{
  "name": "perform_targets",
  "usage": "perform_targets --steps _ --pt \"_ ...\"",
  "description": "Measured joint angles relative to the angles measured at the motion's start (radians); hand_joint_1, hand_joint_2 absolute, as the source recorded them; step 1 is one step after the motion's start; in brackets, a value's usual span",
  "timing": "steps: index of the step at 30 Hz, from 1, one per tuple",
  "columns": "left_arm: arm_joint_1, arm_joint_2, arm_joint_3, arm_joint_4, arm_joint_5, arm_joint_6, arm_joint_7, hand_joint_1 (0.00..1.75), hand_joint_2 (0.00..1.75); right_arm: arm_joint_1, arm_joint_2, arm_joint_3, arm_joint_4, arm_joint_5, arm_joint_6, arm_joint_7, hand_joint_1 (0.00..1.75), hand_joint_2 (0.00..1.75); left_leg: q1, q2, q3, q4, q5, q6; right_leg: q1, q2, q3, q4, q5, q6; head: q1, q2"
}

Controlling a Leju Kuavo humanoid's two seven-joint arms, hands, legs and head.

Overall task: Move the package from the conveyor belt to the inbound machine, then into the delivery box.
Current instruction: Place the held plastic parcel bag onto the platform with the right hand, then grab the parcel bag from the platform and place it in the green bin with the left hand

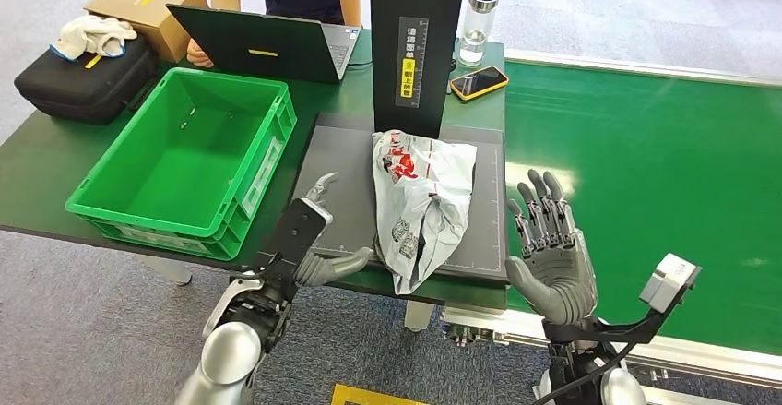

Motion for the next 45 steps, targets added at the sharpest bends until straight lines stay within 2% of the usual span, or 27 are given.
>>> perform_targets --steps 5,10,13,22,27,38,45 --pt "-0.041 -0.006 -0.042 0.058 -0.016 -0.009 0.0 0.0 1.75 0.018 0.012 -0.018 -0.01 -0.024 0.047 0.01 0.0 1.75 0.0 0.0 0.0 0.0 0.0 0.0 0.0 0.0 0.0 0.0 0.0 0.0 0.0 0.0" --pt "-0.08 -0.017 -0.08 0.099 -0.023 -0.014 0.0 0.0 1.75 0.061 0.038 -0.082 -0.028 0.027 -0.039 0.042 0.0 1.75 0.0 0.0 0.0 0.0 0.0 0.0 0.0 0.0 0.0 0.0 0.0 0.0 0.0 0.0" --pt "-0.099 -0.017 -0.097 0.114 -0.023 -0.018 0.001 0.0 1.75 0.078 0.049 -0.138 -0.026 0.046 -0.056 0.058 0.0 1.75 0.0 0.0 0.0 0.0 0.0 0.0 0.0 0.0 0.0 0.0 0.0 0.0 0.0 0.0" --pt "-0.155 -0.017 -0.152 0.143 -0.061 -0.01 0.005 0.0 1.75 0.075 0.056 -0.319 0.064 0.022 -0.017 0.093 0.0 1.75 0.0 0.0 0.0 0.0 0.0 0.0 0.0 0.0 0.0 0.0 0.0 0.0 0.0 0.0" --pt "-0.189 -0.017 -0.182 0.15 -0.085 -0.01 0.013 0.0 1.75 0.064 0.06 -0.383 0.109 0.004 0.031 0.102 0.0 1.75 0.0 0.0 0.0 0.0 0.0 0.0 0.0 0.0 0.0 0.0 0.0 0.0 0.0 0.0" --pt "-0.228 -0.017 -0.223 0.174 -0.138 -0.009 0.024 0.0 1.75 0.048 0.066 -0.421 0.154 -0.006 0.059 0.107 0.0 1.75 0.0 0.0 0.0 0.0 0.0 0.0 0.0 0.0 0.0 0.0 0.0 0.0 0.0 0.0" --pt "-0.304 -0.039 -0.281 0.27 -0.23 -0.008 0.038 0.0 1.75 0.007 0.066 -0.404 0.206 -0.013 0.073 0.095 0.0 1.75 0.0 0.0 0.0 0.0 0.0 0.0 0.0 0.0 0.0 0.0 0.0 0.0 0.0 0.0"
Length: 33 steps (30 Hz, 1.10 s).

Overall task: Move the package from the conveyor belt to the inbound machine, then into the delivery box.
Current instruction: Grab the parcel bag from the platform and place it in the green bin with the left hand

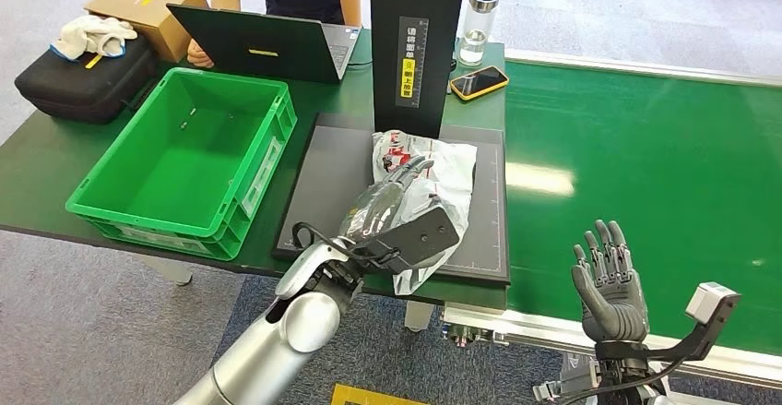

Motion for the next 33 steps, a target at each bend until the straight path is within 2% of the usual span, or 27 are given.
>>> perform_targets --steps 11,26,33 --pt "-0.125 -0.046 -0.115 0.188 -0.079 0.003 -0.003 0.0 1.75 -0.041 -0.014 0.04 0.073 -0.013 0.0 -0.02 0.0 1.75 0.0 0.0 0.0 0.0 0.0 0.0 0.0 0.0 0.0 0.0 0.0 0.0 0.0 0.0" --pt "-0.198 -0.055 -0.224 0.267 -0.116 -0.027 -0.013 0.0 1.75 -0.029 -0.027 0.052 0.092 -0.027 0.003 -0.032 0.0 1.75 0.0 0.0 0.0 0.0 0.0 0.0 0.0 0.0 0.0 0.0 0.0 0.0 0.0 0.0" --pt "-0.23 -0.055 -0.25 0.281 -0.136 -0.032 -0.006 0.0 1.75 -0.02 -0.028 0.052 0.089 -0.029 0.015 -0.032 0.0 1.75 0.0 0.0 0.0 0.0 0.0 0.0 0.0 0.0 0.0 0.0 0.0 0.0 0.0 0.0"
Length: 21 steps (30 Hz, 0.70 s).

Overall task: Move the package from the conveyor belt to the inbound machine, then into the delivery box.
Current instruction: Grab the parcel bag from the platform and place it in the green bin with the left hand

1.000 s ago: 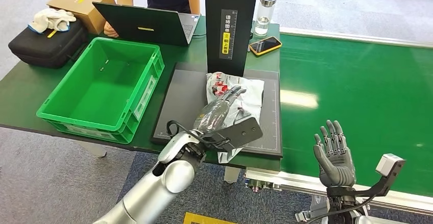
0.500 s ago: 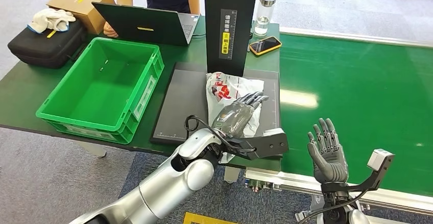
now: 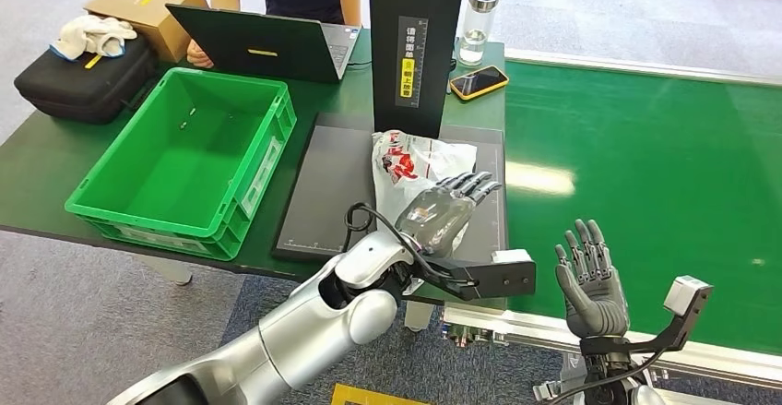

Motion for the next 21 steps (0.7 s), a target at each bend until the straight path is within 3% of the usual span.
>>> perform_targets --steps 21 --pt "-0.029 0.002 -0.021 0.011 -0.007 0.0 0.006 0.0 1.75 0.004 -0.003 0.0 0.0 0.0 0.007 0.0 0.0 1.75 0.0 0.0 0.0 0.0 0.0 0.0 0.0 0.0 0.0 0.0 0.0 0.0 0.0 0.0"
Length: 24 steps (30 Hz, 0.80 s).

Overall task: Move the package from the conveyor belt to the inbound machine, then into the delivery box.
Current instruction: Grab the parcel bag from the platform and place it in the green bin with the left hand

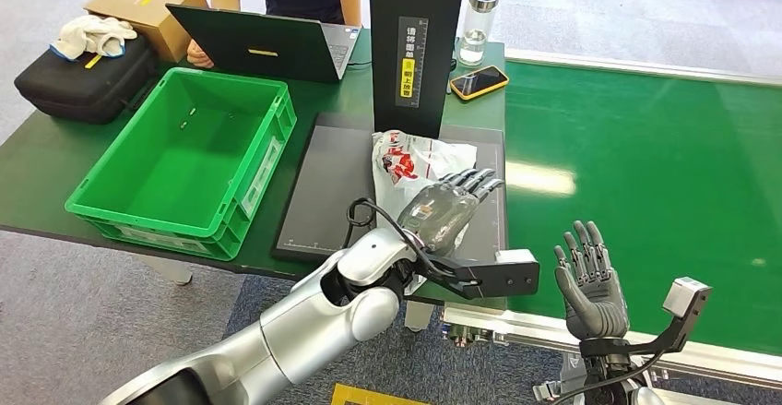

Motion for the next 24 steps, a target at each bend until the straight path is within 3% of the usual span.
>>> perform_targets --steps 10,24 --pt "-0.05 0.021 -0.007 0.019 -0.012 -0.01 0.024 0.0 1.75 -0.001 -0.008 0.005 0.0 -0.001 0.006 -0.002 0.0 1.75 0.0 0.0 0.0 0.0 0.0 0.0 0.0 0.0 0.0 0.0 0.0 0.0 0.0 0.0" --pt "-0.06 0.05 -0.008 0.169 -0.055 0.031 0.009 0.0 1.75 -0.003 -0.013 0.018 0.0 -0.003 0.013 -0.002 0.0 1.75 0.0 0.0 0.0 0.0 0.0 0.0 0.0 0.0 0.0 0.0 0.0 0.0 0.0 0.0"
